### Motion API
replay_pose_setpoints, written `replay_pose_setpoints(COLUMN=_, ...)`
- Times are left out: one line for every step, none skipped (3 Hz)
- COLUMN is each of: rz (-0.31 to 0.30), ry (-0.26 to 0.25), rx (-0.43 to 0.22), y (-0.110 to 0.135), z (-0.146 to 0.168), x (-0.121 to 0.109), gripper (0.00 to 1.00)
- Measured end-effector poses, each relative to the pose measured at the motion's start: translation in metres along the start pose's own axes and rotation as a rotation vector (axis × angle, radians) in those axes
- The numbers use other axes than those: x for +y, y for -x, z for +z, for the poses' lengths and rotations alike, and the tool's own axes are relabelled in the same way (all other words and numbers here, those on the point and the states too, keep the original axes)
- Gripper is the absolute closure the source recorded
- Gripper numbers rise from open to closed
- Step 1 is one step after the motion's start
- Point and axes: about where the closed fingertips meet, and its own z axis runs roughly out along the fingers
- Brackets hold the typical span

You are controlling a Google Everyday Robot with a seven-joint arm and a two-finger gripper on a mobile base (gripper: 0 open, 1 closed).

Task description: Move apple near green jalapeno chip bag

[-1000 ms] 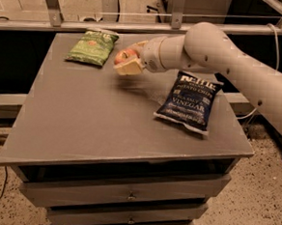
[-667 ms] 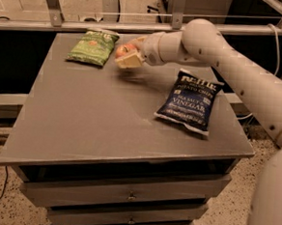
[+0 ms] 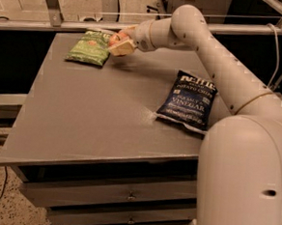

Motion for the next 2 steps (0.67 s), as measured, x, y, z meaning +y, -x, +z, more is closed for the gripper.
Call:
replay_pose_setpoints(rz=0.016, ry=0.016, rx=0.013, y=-0.0029, z=0.0132, x=-0.0083, gripper=0.82)
replay_pose_setpoints(rz=0.036, ry=0.02, rx=0.029, y=-0.01, z=0.0186, x=-0.0126, gripper=0.6)
